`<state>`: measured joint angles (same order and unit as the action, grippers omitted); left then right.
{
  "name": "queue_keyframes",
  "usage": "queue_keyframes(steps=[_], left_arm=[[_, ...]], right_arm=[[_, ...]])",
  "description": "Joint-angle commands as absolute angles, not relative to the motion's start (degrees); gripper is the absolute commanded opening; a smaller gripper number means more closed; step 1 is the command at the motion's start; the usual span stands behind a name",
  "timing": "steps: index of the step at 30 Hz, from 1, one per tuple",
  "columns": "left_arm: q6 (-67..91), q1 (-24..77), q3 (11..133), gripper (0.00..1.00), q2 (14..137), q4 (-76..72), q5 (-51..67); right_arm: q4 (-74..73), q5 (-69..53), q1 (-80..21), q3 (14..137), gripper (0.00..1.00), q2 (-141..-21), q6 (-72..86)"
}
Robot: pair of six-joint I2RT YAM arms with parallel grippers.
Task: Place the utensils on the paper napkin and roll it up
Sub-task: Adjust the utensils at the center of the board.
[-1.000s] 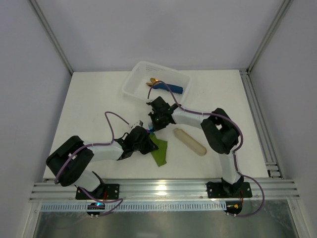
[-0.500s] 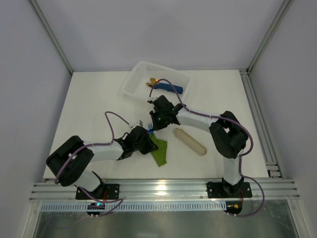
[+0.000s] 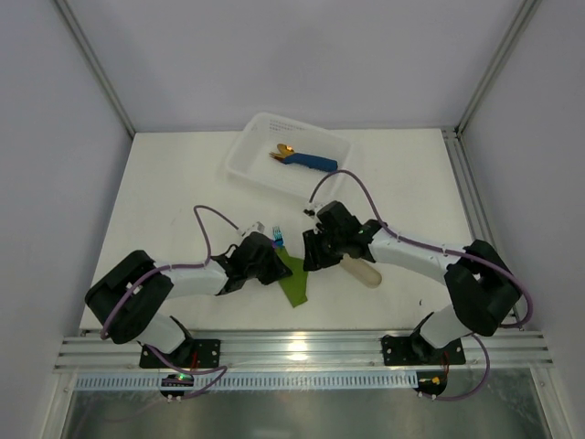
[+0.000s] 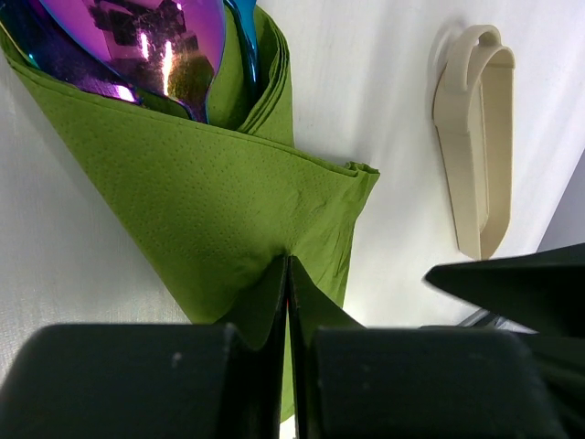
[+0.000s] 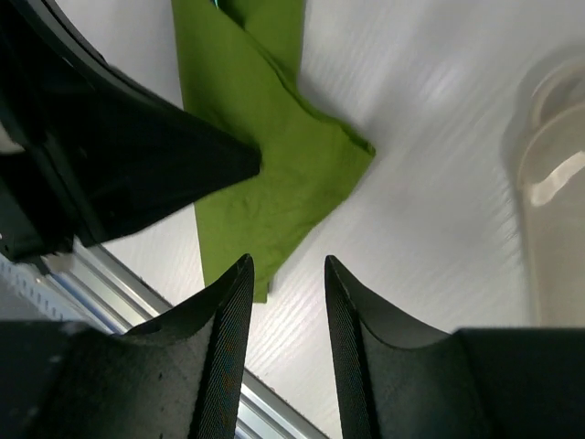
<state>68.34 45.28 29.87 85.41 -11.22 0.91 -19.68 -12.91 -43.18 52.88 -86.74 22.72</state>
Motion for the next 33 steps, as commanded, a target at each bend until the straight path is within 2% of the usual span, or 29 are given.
queue_keyframes(steps=[1, 3, 11, 33], left_arm=[[66.8, 45.4, 31.4, 0.0, 86.0, -9.8, -0.3], [66.9, 45.4, 31.2, 0.0, 86.1, -10.1, -0.4], [67.0, 45.4, 31.3, 0.0, 85.7, -10.0, -0.3], [67.1, 45.8, 31.6, 0.0, 84.8, -9.1, -0.4]], right_arm=[[-14.9, -19.3, -43.2, 47.1, 0.41, -82.4, 25.8], [-12.1, -21.7, -43.2, 44.5, 0.45, -81.6, 27.0], [-4.0, -26.6, -44.2, 38.4, 0.47, -84.5, 30.4], [-0.2, -17.9, -47.6, 39.7, 0.46, -92.6, 31.4]])
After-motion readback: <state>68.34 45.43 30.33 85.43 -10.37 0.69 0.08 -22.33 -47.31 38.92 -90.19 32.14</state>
